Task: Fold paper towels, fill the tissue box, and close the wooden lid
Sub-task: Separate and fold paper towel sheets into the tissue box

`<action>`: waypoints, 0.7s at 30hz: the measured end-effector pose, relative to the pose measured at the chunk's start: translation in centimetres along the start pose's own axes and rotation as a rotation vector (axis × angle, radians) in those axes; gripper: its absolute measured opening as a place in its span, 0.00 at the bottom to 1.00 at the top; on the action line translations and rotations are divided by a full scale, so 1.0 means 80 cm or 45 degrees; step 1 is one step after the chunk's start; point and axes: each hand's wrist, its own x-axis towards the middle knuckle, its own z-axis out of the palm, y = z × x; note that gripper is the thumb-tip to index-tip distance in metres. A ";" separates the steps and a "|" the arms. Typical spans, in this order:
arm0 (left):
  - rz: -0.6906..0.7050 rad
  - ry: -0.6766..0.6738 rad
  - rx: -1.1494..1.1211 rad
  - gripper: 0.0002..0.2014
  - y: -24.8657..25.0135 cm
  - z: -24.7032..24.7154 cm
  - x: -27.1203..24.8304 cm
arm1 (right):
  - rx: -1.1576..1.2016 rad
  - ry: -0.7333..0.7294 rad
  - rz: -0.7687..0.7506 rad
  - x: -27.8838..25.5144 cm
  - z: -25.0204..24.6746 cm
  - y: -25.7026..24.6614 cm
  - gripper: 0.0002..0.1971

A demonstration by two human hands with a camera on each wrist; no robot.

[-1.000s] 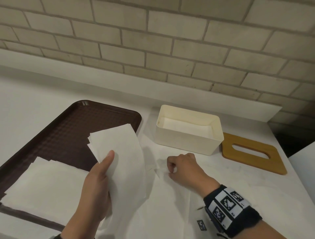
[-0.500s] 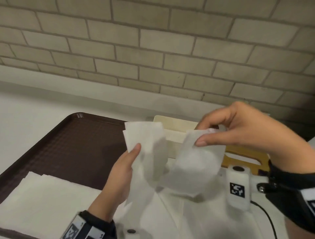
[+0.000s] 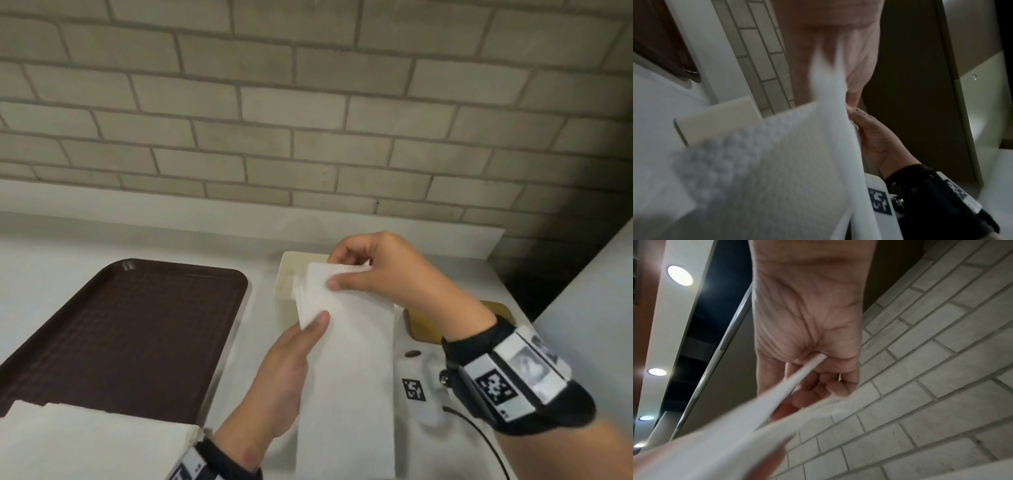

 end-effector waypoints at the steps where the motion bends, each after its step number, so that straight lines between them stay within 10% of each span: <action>1: 0.035 0.017 0.042 0.21 -0.002 -0.001 0.001 | 0.094 0.160 0.037 -0.007 0.007 0.006 0.15; 4: 0.109 0.069 0.110 0.20 0.001 0.000 0.011 | 0.641 0.577 0.331 -0.046 0.033 0.026 0.27; 7: 0.195 0.059 0.233 0.22 0.002 0.010 0.021 | 1.037 0.534 0.460 -0.077 0.064 0.046 0.30; 12: 0.466 0.179 0.420 0.16 -0.018 0.037 0.042 | 1.011 0.625 0.329 -0.091 0.073 0.056 0.09; 16: 0.689 0.463 0.542 0.05 -0.041 0.044 0.053 | 1.035 0.717 0.364 -0.101 0.067 0.066 0.10; 21: 0.803 0.346 0.439 0.06 -0.039 0.074 0.057 | 1.148 0.829 0.215 -0.102 0.057 0.070 0.11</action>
